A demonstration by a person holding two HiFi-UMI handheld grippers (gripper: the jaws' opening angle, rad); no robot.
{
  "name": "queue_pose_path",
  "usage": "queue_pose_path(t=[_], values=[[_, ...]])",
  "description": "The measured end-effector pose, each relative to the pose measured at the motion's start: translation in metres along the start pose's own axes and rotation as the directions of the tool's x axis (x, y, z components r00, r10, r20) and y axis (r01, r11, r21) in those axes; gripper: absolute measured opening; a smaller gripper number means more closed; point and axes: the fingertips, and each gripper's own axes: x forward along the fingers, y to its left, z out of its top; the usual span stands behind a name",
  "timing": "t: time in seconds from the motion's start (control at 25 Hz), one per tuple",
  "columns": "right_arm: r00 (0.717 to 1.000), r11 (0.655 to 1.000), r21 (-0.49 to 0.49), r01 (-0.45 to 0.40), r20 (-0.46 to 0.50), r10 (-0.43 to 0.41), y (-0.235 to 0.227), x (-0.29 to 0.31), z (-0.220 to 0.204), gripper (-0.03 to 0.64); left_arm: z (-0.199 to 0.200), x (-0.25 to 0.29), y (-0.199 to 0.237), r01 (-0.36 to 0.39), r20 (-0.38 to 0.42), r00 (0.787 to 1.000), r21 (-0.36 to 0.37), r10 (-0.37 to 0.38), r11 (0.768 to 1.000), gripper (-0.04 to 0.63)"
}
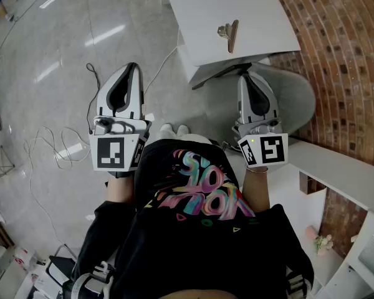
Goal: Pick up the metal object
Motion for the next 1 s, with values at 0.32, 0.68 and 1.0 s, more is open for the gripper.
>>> queue_pose_path(t=[0.32, 0.68, 1.0], values=[[1.0, 1.0, 0.024, 0.01, 0.018, -0.01, -0.017, -0.011, -0.003, 0.017, -0.004, -0.002, -0.015, -0.017, -0.022, 1.0, 0.017, 0.018, 1.0, 0.031], [1.0, 0.999, 0.042, 0.0, 0.01, 0.0, -0.025, 0.01, -0.012, 0.017, -0.016, 0.021, -0.007, -0.018, -0.035, 0.999, 0.016, 0.019, 1.0, 0.031], [0.999, 0.998, 0.031, 0.053, -0.014, -0.053, -0.052, 0.108, -0.02, 0.017, -0.037, 0.123, 0.05, 0.053, -0.04, 0.998, 0.003, -0.053, 0.999, 0.031]])
